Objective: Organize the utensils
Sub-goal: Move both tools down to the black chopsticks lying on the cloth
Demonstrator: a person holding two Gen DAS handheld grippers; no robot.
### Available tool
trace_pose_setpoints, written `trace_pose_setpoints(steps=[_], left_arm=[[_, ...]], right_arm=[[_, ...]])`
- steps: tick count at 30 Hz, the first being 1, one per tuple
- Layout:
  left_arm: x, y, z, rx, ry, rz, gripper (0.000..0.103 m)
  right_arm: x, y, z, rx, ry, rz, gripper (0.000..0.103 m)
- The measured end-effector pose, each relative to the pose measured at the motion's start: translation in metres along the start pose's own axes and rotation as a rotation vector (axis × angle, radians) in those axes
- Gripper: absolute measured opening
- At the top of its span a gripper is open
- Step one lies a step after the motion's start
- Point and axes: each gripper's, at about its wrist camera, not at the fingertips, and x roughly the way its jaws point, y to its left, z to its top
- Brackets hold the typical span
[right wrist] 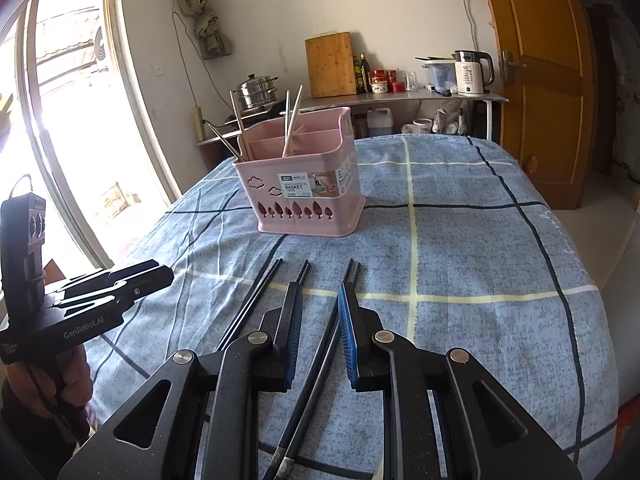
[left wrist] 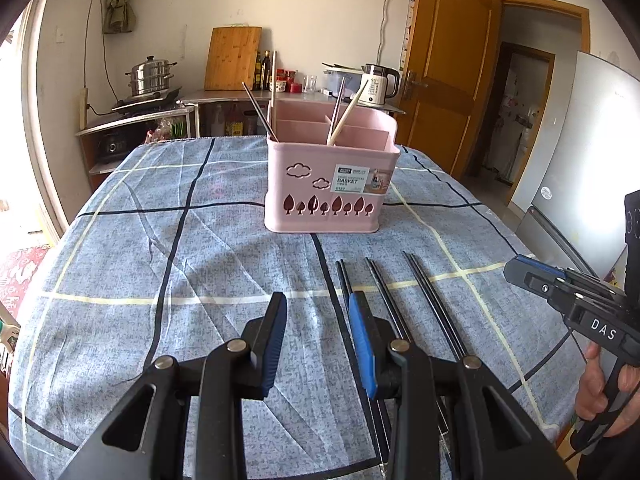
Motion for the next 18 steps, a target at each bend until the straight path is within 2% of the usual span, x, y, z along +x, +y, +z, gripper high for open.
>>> trace_pose_setpoints(steps=[8,18], left_arm=[[0.033,-0.008,-0.001,0.033,0.079,-0.035,0.034],[0.068,-0.015,-0.003,0.053,0.154,-0.026,0.034]], right_arm=[[0.033,-0.011,-0.005,0.006,0.108,-0.037,0.019],[0.070,-0.013,-0.013,-0.009,0.218,-0.065,0.019]])
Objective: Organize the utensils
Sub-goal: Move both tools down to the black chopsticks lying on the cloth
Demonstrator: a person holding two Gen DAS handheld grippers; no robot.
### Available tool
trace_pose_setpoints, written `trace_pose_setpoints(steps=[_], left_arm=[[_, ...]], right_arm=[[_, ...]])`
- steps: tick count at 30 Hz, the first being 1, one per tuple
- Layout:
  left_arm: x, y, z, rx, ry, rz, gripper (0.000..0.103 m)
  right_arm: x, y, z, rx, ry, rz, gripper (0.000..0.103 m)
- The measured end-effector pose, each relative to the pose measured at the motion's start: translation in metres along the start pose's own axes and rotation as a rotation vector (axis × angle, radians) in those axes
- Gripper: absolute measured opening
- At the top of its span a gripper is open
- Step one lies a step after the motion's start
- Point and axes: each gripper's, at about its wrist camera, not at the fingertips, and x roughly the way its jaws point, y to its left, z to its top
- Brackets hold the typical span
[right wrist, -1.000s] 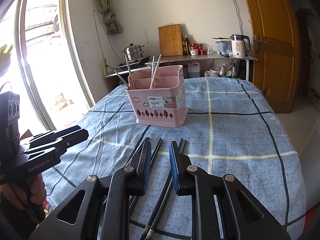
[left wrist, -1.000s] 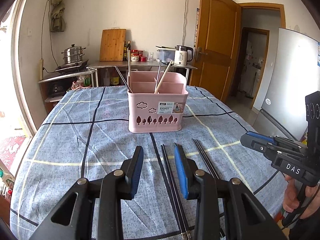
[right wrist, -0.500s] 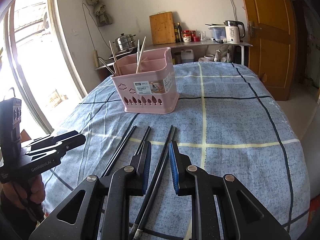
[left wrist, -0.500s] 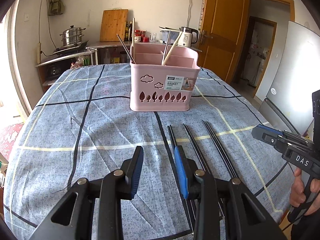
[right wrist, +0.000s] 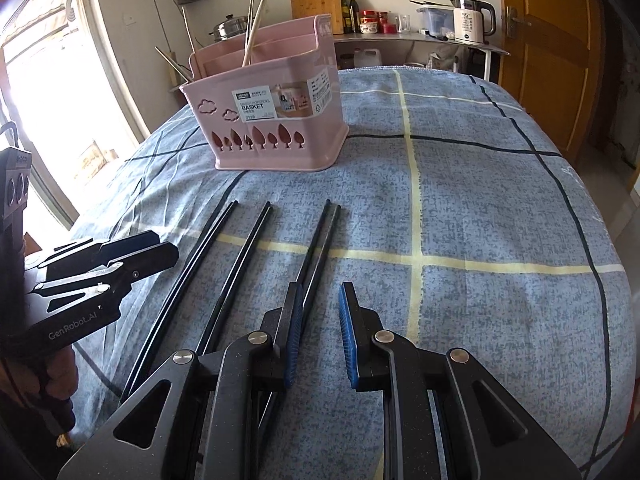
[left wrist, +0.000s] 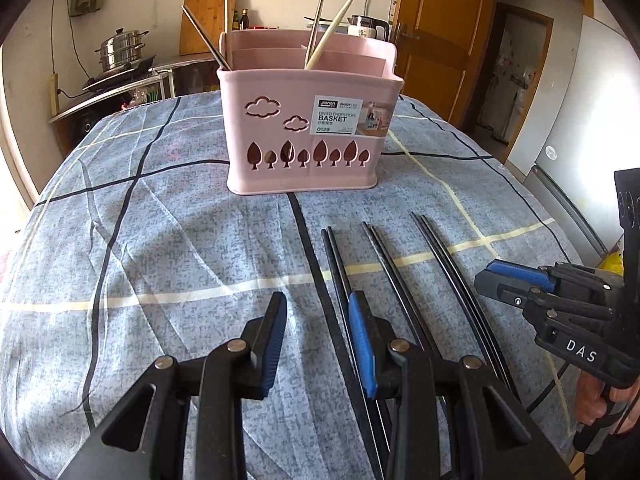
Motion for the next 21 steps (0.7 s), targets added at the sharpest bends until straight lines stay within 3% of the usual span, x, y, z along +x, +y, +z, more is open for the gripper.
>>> trace_pose_setpoints(steps=[14,21], left_arm=[[0.013,-0.004,0.000,0.019,0.032,0.023,0.034],[0.016,-0.004,0.001,0.019,0.028,0.030,0.039]], right_arm=[[0.007,0.001,0.000,-0.008,0.023,-0.010,0.019],[0.009,0.003,-0.001,-0.011,0.025,-0.016,0.019]])
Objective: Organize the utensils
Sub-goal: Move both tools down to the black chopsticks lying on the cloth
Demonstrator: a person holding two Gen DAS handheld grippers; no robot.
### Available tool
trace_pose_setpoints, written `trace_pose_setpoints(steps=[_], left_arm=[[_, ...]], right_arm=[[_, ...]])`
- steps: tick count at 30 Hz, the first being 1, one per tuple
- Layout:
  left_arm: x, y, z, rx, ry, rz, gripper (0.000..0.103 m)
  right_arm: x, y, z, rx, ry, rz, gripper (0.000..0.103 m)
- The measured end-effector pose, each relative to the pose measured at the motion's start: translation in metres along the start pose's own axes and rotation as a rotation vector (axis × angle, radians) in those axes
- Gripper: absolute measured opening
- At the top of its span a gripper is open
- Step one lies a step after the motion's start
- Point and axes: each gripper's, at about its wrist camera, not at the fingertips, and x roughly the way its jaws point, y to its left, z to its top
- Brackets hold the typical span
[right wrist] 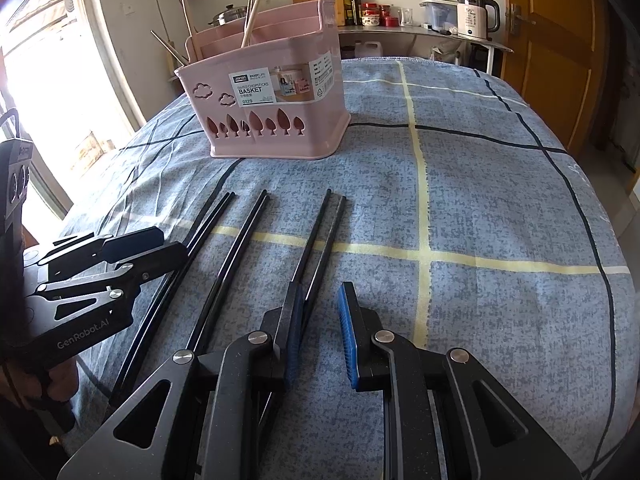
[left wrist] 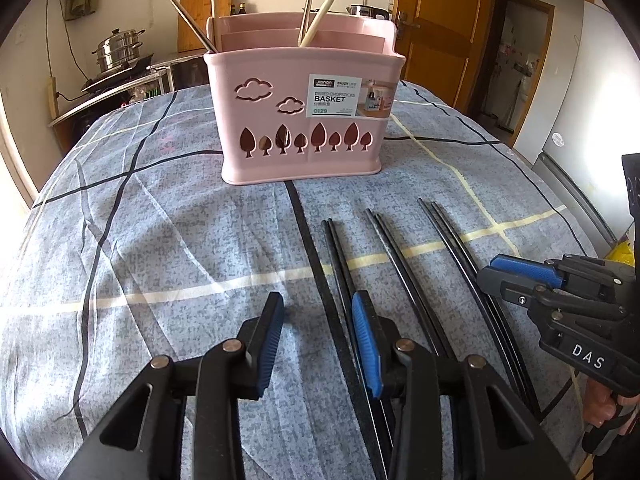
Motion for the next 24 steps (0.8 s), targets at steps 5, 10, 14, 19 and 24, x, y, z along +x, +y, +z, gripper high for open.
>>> trace_pose_setpoints(steps=[5,10,14,19,24], left_arm=[[0.002,0.005,-0.003,-0.010,0.011,0.020,0.040],[0.001,0.001,-0.004,0.018,0.009,0.045,0.040],[-0.001,0.003,-0.006,0.018,0.011,0.052,0.032],[-0.005,0.012,-0.006,-0.013,0.028,0.039,0.022],[-0.006,0.025,-0.004,-0.053,0.058,0.026,0.022]], right_arm=[[0.000,-0.001,0.000,0.005,0.000,0.004,0.019],[-0.001,-0.002,-0.001,0.005,-0.002,0.005,0.019],[-0.002,-0.005,-0.002,0.003,-0.003,0.008,0.019],[-0.005,-0.009,-0.003,-0.002,-0.003,-0.003,0.019],[-0.003,-0.011,0.001,0.014,0.006,-0.007,0.019]])
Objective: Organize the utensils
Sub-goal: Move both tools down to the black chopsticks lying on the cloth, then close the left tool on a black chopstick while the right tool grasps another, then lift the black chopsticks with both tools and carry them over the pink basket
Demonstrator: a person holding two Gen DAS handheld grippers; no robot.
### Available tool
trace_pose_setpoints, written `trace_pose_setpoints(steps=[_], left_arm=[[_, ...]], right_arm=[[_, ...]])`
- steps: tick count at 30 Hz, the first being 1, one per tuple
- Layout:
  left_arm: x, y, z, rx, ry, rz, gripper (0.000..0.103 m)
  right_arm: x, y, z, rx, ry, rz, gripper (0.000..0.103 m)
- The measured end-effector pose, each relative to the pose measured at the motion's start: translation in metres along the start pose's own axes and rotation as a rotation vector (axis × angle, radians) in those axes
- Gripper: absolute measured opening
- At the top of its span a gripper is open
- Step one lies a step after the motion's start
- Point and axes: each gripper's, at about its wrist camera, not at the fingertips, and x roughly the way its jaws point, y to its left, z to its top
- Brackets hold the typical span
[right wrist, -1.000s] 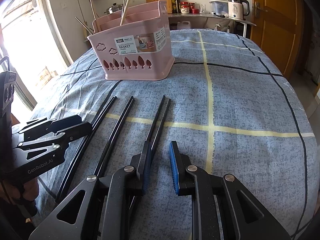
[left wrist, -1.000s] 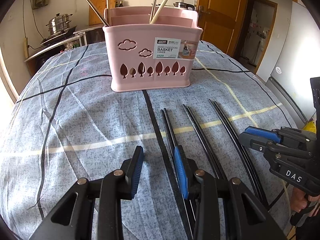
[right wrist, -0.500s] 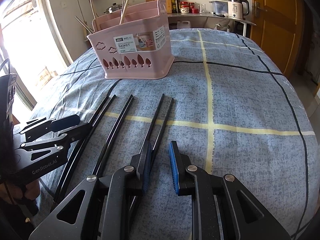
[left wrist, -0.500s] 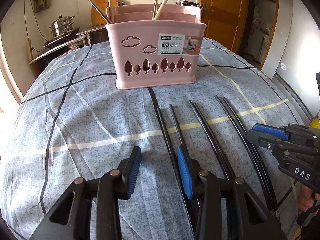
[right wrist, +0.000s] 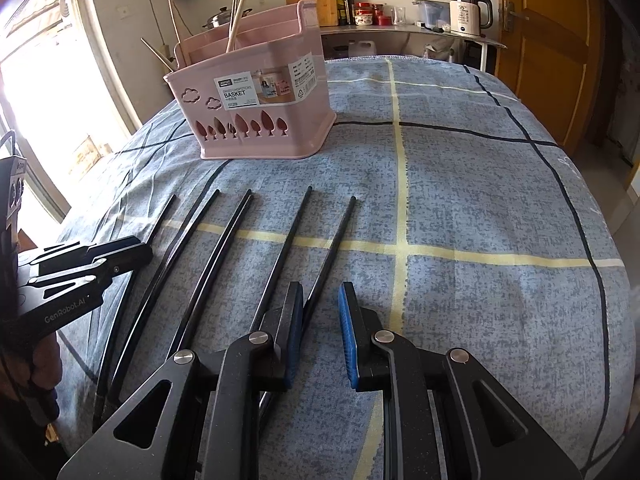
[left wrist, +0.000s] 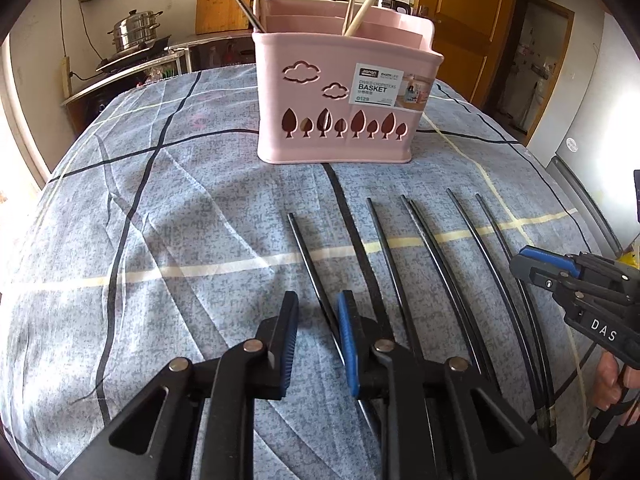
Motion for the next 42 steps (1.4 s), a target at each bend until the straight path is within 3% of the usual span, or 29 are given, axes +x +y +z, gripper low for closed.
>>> trace_pose_setpoints(steps=[11,18,21,24,28,34,42], left_arm=[[0.014,0.006,0.022,-0.026,0.055,0.005,0.022],[0.023,0.003,0.031,-0.009,0.043,0.010,0.022],[0.024,-0.001,0.032,0.013,0.036,0.030,0.021],[0.022,-0.003,0.029,0.019,0.030,0.029,0.010],[0.016,-0.001,0.029,0.005,0.027,-0.001,0.009],[-0.014,-0.001,0.038,0.006,-0.039,-0.040,0.008],[-0.072,-0.001,0.062,0.042,-0.184,-0.072,0.007]], right_arm=[[0.019,-0.001,0.024,0.027,0.031,-0.043,0.019],[0.028,0.004,0.032,0.005,0.030,-0.068,0.019],[0.028,0.005,0.032,0.001,0.025,-0.077,0.010],[0.026,0.002,0.031,0.024,0.023,-0.051,0.008],[0.018,0.002,0.031,0.029,0.003,-0.014,0.007],[-0.009,0.006,0.039,0.019,-0.073,0.018,0.006],[-0.062,0.010,0.064,0.002,-0.226,0.039,0.005]])
